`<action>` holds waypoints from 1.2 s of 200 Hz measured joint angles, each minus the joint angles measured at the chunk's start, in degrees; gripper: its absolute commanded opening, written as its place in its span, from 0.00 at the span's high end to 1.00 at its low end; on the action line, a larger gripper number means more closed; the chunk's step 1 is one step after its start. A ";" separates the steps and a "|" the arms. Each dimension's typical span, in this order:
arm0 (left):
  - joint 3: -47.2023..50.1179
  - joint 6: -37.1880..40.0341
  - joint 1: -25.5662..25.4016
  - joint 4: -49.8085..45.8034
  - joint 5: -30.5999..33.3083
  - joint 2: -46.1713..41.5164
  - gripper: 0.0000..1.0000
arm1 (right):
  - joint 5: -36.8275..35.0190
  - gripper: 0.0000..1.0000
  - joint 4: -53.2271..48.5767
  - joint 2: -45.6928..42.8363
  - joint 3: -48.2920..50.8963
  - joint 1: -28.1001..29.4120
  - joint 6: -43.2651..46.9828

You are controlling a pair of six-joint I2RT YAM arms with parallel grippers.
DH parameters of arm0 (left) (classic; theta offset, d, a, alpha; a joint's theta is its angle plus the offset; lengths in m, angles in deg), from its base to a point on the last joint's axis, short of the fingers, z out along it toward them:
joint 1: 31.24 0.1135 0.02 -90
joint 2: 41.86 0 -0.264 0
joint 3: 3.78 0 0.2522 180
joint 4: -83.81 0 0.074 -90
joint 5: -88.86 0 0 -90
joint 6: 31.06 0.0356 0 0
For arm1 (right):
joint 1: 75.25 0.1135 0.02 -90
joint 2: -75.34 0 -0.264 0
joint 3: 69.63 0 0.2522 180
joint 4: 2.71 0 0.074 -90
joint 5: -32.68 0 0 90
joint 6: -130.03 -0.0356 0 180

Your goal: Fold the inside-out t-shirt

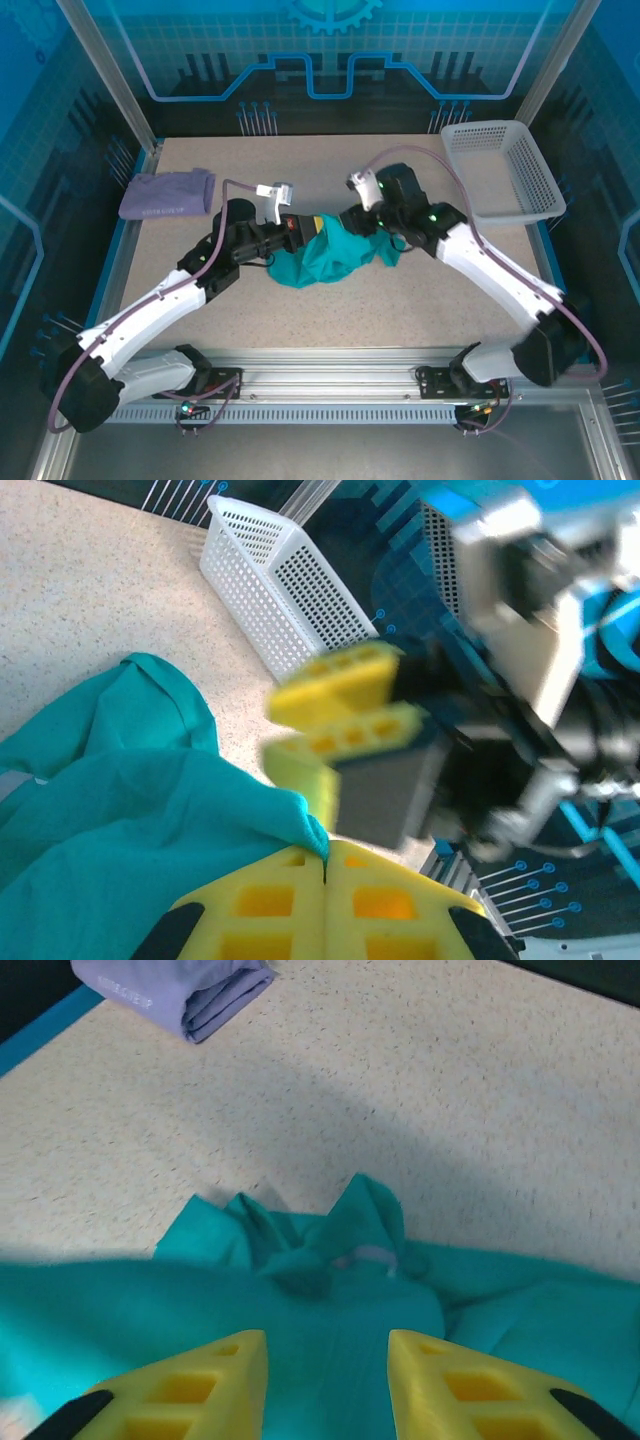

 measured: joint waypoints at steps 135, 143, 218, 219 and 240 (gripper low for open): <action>-0.35 -3.80 -0.90 -0.28 1.38 1.07 1.00 | -9.88 0.45 22.53 0.33 17.03 11.50 -16.57; -0.35 -3.80 -0.90 -0.50 1.62 0.68 1.00 | -11.10 0.51 22.80 0.87 17.03 11.21 -16.90; -0.35 -3.80 1.75 -4.15 6.05 -2.25 1.00 | 4.90 0.93 26.10 -0.37 19.41 0.39 -12.83; -0.35 -3.80 1.92 -4.24 6.12 -2.25 1.00 | 5.81 0.93 26.12 -0.39 19.37 0.11 -12.68; -0.35 -4.15 5.14 -5.90 7.39 -2.29 1.00 | 16.28 0.99 25.53 -0.59 17.99 -2.86 -10.01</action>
